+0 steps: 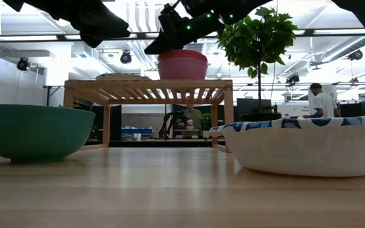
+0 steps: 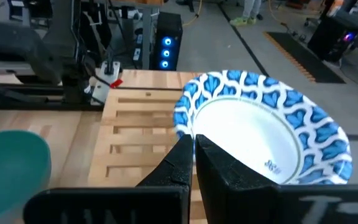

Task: Place and stack bowls onto a shelf
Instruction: Stack the orange bowl on top of the pink bowl on the shelf, then stack the green bowl on top of the orange bowl on the shelf

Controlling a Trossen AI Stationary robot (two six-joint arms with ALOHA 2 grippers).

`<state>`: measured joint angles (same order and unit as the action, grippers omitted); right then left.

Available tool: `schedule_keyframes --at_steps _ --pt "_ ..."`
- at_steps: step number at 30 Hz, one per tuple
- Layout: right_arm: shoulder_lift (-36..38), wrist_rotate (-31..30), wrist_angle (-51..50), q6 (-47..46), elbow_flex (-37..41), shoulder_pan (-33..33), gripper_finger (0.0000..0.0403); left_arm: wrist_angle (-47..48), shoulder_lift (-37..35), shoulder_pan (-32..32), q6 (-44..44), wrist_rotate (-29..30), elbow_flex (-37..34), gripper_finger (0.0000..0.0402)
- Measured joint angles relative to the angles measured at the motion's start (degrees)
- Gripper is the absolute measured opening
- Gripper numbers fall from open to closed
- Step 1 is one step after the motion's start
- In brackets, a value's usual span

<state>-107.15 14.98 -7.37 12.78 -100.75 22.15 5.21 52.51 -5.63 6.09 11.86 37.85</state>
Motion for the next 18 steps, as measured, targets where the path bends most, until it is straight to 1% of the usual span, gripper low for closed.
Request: schedule_keyframes --at_steps 6,8,12,15,18 --pt "1.5 0.0 -0.1 0.5 0.0 0.0 0.0009 0.0 0.0 0.0 0.0 0.0 0.0 0.0113" --pt "3.8 0.4 -2.1 0.8 0.0 -0.3 0.0009 0.0 0.0 0.0 0.4 0.0 0.0 0.0113" --pt "10.8 0.2 -9.7 4.1 0.9 -2.6 0.0009 0.4 0.0 0.0 2.6 0.0 0.0 0.0113" --pt "16.8 0.0 -13.0 4.9 5.2 -5.3 0.0009 1.1 0.0 0.0 5.4 0.0 0.0 0.0113" --pt "24.0 0.0 -12.8 4.5 13.1 -8.3 0.0009 1.3 0.0 -0.5 7.8 0.0 0.0 0.0111"
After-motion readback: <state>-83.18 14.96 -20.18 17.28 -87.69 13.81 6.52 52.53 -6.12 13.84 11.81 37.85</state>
